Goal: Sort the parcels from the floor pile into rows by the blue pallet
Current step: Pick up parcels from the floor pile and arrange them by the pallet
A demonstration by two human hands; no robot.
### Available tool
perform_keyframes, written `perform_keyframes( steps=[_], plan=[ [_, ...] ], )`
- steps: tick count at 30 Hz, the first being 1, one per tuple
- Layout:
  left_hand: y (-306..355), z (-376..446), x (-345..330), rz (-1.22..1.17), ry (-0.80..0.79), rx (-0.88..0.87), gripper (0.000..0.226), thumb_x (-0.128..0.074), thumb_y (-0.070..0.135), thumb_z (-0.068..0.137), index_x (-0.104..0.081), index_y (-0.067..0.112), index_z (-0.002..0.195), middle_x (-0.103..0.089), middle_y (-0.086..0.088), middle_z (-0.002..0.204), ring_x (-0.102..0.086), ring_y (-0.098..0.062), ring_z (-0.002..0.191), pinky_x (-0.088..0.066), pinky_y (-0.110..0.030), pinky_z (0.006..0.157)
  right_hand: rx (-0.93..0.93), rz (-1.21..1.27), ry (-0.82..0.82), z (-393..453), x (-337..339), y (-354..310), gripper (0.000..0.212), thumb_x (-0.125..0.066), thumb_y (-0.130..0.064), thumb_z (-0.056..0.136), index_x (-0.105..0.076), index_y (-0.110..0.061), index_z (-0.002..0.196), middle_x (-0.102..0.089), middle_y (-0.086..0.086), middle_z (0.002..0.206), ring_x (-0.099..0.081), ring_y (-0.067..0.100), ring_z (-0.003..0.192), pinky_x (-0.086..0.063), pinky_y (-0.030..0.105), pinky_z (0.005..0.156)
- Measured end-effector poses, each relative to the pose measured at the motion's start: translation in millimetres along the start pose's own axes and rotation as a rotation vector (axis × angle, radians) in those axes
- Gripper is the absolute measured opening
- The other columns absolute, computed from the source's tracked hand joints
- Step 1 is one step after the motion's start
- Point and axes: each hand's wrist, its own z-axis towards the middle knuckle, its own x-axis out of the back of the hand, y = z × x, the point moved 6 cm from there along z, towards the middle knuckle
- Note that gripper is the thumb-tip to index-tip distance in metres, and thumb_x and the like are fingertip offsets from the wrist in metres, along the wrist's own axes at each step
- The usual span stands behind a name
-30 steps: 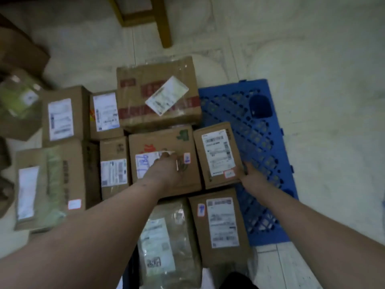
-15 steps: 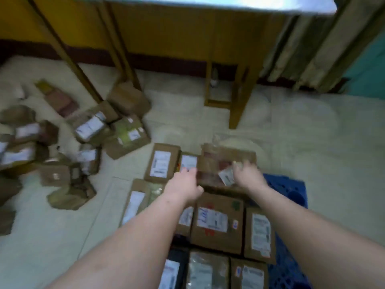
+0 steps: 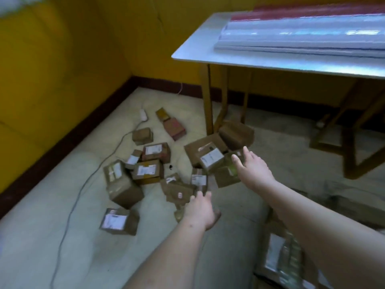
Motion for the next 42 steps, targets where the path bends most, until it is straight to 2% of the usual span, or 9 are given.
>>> perform_keyframes(
  steps=[9,16,20,25,30,34,38,40,42],
  plan=[
    [-173,86,2,-0.093,-0.069,0.163,0.066,-0.055,0.055,0.09,-0.037,0.024,0.146,-0.046,-0.006,0.139,-0.046,-0.03,0.128,-0.044,-0.044,0.101,-0.098,0.101,-0.126,75,-136,-102,0.074,-0.025,-0.066,0.096,-0.011,-0.027,0.157,-0.023,0.006,0.161,-0.025,0.032,0.146,-0.03,0.054,0.115],
    [-245,204,-56,-0.187,-0.209,0.28,0.059,-0.052,0.044,0.094,-0.037,0.021,0.146,-0.042,-0.008,0.143,-0.048,-0.029,0.126,-0.044,-0.039,0.103,-0.219,0.269,-0.305,174,-276,-76,0.065,-0.029,-0.061,0.098,-0.017,-0.029,0.154,-0.044,0.012,0.146,-0.054,0.026,0.12,-0.047,0.039,0.094],
    [-280,283,-85,-0.356,-0.199,0.363,0.06,-0.051,0.05,0.092,-0.039,0.022,0.143,-0.043,-0.011,0.142,-0.048,-0.032,0.127,-0.043,-0.043,0.105,-0.403,0.294,-0.355,221,-357,-40,0.073,-0.027,-0.068,0.094,-0.018,-0.028,0.155,-0.037,0.01,0.152,-0.046,0.03,0.132,-0.041,0.046,0.108],
    [-319,371,-119,-0.539,-0.086,0.406,0.071,-0.059,0.053,0.084,-0.041,0.017,0.142,-0.048,-0.012,0.141,-0.05,-0.033,0.126,-0.043,-0.042,0.105,-0.571,0.433,-0.381,246,-444,1,0.057,-0.036,-0.048,0.103,-0.025,-0.021,0.152,-0.042,0.012,0.148,-0.044,0.031,0.132,-0.036,0.034,0.103],
    [-327,430,-142,-1.044,-0.07,0.449,0.035,-0.06,0.042,0.093,-0.045,0.027,0.121,-0.057,0.002,0.122,-0.059,-0.019,0.105,-0.045,-0.03,0.09,-0.838,0.783,-0.362,264,-508,24,0.061,-0.042,-0.049,0.1,-0.029,-0.02,0.153,-0.04,0.012,0.151,-0.042,0.031,0.135,-0.033,0.043,0.114],
    [-326,435,-139,-1.022,-0.125,0.598,0.062,-0.051,0.055,0.089,-0.051,0.015,0.136,-0.055,-0.01,0.135,-0.056,-0.031,0.116,-0.048,-0.041,0.098,-0.997,0.927,-0.359,250,-502,31,0.078,-0.04,-0.073,0.088,-0.042,-0.021,0.146,-0.048,0.012,0.146,-0.048,0.034,0.13,-0.038,0.054,0.11],
    [-277,398,-71,-0.873,-0.136,0.587,0.067,-0.045,0.058,0.093,-0.051,0.01,0.139,-0.053,-0.016,0.14,-0.053,-0.034,0.124,-0.042,-0.042,0.107,-1.067,0.958,-0.227,222,-422,27,0.097,-0.044,-0.089,0.066,-0.058,-0.016,0.128,-0.064,0.014,0.123,-0.062,0.035,0.107,-0.05,0.052,0.097],
    [-238,375,-33,-0.889,-0.159,0.549,0.07,-0.057,0.057,0.088,-0.053,0.007,0.137,-0.059,-0.016,0.132,-0.058,-0.034,0.118,-0.046,-0.044,0.104,-1.101,0.937,-0.122,212,-365,32,0.098,-0.058,-0.083,0.05,-0.062,-0.016,0.122,-0.067,0.011,0.114,-0.065,0.033,0.099,-0.054,0.049,0.091],
    [-196,349,-1,-0.987,-0.278,0.55,0.056,-0.071,0.042,0.083,-0.061,0.004,0.123,-0.07,-0.018,0.106,-0.069,-0.031,0.092,-0.057,-0.043,0.085,-1.087,0.972,-0.092,197,-295,22,0.076,-0.069,-0.07,0.058,-0.067,-0.017,0.113,-0.071,0.009,0.108,-0.068,0.03,0.094,-0.055,0.044,0.09]
  ],
)
